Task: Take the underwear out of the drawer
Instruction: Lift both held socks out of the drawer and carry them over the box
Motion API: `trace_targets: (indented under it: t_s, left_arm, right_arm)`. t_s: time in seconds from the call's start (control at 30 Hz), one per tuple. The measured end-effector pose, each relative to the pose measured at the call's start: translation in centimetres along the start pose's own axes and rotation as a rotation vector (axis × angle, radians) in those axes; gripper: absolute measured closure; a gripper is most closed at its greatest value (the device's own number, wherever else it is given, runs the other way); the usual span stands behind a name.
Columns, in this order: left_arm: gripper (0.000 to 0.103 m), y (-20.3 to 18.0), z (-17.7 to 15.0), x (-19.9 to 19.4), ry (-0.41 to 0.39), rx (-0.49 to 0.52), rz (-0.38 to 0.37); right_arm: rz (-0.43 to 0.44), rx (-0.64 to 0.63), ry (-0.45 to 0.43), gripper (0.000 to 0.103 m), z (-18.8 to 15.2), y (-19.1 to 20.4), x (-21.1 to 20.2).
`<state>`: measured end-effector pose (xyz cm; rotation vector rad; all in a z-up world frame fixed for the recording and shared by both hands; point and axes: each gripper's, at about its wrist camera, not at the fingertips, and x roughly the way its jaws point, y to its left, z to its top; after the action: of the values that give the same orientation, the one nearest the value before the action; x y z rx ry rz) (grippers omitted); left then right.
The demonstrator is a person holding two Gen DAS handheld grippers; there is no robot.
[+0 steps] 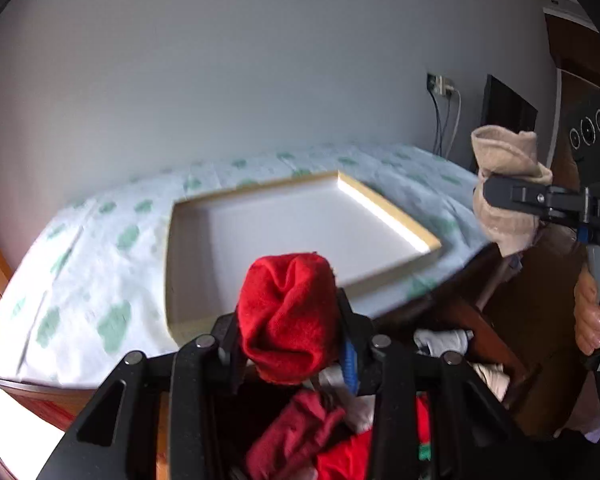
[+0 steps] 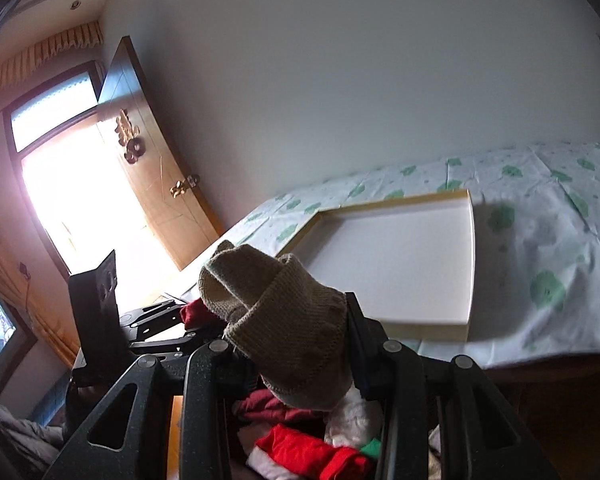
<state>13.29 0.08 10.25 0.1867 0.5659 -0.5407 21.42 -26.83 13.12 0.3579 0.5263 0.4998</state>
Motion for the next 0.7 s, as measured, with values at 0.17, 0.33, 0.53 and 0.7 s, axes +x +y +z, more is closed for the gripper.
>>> trace_targets:
  t_s: [0.17,0.33,0.53,0.7]
  left_arm:
    - [0.067,0.8,3.3,1.6,-0.035,-0.007,0.054]
    - [0.067,2.6,6.0,4.7,0.005,-0.037,0.108]
    - [0.067,4.5,8.1,9.1,0.071,-0.074,0.117]
    - [0.067,5.4,8.8,12.8,0.135,-0.084,0.111]
  right_arm:
    - [0.006,0.04,-0.048,0.064,4.0,-0.7,1.1]
    - [-0.007,0.141,-0.014,0.064,7.9,-2.3,5.6]
    - [-0.062,0.252,0.079,0.064,9.9,-4.6,12.7]
    - [-0.134,0.303,0.164,0.064,9.8,-6.5,18.6]
